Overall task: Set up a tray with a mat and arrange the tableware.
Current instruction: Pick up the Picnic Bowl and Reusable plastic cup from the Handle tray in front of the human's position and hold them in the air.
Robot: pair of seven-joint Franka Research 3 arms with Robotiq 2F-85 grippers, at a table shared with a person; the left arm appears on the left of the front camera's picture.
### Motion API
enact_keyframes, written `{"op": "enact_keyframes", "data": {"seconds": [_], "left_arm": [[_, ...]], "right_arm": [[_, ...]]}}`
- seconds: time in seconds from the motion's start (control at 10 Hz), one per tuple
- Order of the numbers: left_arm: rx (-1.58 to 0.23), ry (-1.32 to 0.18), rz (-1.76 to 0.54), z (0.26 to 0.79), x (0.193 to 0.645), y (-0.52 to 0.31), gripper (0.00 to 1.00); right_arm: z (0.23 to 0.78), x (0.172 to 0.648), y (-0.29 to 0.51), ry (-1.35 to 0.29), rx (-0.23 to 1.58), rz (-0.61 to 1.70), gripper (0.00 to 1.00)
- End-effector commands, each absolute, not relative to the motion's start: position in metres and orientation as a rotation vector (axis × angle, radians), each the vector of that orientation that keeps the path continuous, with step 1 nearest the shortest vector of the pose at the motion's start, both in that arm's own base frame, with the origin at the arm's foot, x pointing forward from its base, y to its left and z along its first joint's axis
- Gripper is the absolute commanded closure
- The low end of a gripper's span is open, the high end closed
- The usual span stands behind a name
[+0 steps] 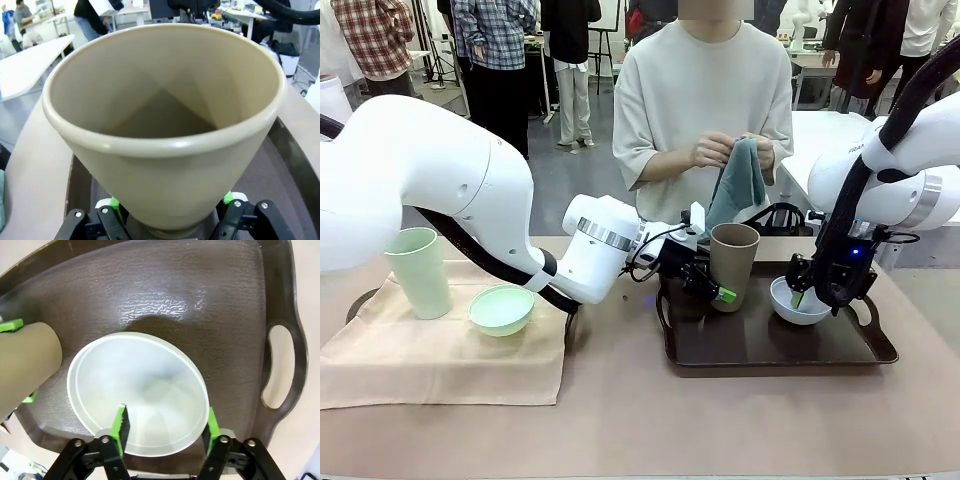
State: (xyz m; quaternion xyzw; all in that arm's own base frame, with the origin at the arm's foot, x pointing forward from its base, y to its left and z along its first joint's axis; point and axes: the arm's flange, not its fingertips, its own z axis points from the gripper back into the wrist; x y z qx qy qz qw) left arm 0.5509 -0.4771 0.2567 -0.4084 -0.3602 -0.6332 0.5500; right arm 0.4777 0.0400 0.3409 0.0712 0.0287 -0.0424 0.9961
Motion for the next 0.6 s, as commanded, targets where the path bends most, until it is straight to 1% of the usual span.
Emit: {"op": "enact_keyframes", "data": {"seconds": [0.0,0.1,0.2,0.3,0.4,0.5], "left_arm": [[-0.948,-0.832,-1.498,0.2598,0.5559,-0.4810,1.00],[-0.945,-0.831,-1.493,0.2593,0.5562,-0.4807,1.00],[-0.941,-0.825,-1.493,0.2600,0.5563,-0.4803,1.00],[-0.938,-0.824,-1.490,0.2592,0.5556,-0.4803,0.74],[-0.937,-0.823,-1.489,0.2604,0.5552,-0.4795,0.74],[-0.935,-0.827,-1.487,0.2609,0.5541,-0.4787,1.00]], "right_arm": [[0.3399,0.4842,0.0381,0.076,0.167,-0.062,1.00],[0.3395,0.4841,0.0371,0.073,0.163,-0.059,1.00],[0.3390,0.4843,0.0372,0.073,0.163,-0.058,0.86],[0.3383,0.4839,0.0360,0.075,0.158,-0.057,0.96],[0.3378,0.4838,0.0365,0.075,0.156,-0.056,1.00],[0.3377,0.4834,0.0359,0.075,0.151,-0.053,1.00]]}}
